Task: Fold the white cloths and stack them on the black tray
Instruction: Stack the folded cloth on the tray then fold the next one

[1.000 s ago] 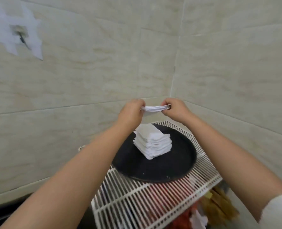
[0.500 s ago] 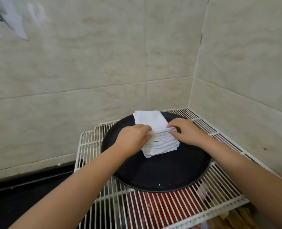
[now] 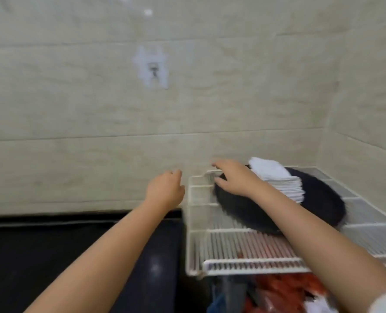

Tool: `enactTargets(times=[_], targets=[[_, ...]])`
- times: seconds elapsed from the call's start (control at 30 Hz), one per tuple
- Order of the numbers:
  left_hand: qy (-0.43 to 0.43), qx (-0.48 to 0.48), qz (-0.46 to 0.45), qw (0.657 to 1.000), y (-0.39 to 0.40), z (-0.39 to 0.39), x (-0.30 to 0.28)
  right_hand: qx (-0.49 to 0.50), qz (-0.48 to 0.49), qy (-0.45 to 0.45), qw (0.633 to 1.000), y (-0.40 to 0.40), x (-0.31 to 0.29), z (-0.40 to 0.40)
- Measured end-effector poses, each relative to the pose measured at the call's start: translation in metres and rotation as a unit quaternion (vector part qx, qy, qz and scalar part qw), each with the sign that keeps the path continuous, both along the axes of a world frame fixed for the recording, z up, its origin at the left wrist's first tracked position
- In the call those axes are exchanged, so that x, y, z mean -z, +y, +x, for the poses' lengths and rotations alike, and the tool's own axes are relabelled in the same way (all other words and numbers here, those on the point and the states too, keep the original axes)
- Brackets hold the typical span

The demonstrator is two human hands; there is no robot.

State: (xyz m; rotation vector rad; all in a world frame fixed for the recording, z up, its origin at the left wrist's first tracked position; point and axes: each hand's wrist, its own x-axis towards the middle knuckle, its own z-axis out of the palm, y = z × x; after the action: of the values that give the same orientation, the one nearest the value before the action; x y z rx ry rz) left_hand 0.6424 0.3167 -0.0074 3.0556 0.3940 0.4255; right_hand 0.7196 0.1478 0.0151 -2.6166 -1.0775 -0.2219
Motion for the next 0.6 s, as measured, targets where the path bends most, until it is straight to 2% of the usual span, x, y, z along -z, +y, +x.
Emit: enactTargets(times=[0.13, 0.27, 0.43, 0.6], targets=[[0.014, -0.122, 0.016, 0.992, 0.091, -0.131, -0.004, -0.114, 0.005, -0.009, 0.993, 0.119, -0.006, -0.095], [0.011, -0.246, 0.017, 0.969, 0.169, -0.269, 0.008, -0.224, 0.004, 0.013, 0.974, 0.227, 0.001, -0.202], [0.025, -0.384, 0.025, 0.923, 0.243, -0.42, 0.024, -0.348, -0.016, 0.032, 0.937, 0.347, 0.021, -0.323], [0.032, -0.488, 0.011, 0.872, 0.314, -0.534, 0.04, -0.435, -0.033, 0.032, 0.899, 0.455, 0.04, -0.423]])
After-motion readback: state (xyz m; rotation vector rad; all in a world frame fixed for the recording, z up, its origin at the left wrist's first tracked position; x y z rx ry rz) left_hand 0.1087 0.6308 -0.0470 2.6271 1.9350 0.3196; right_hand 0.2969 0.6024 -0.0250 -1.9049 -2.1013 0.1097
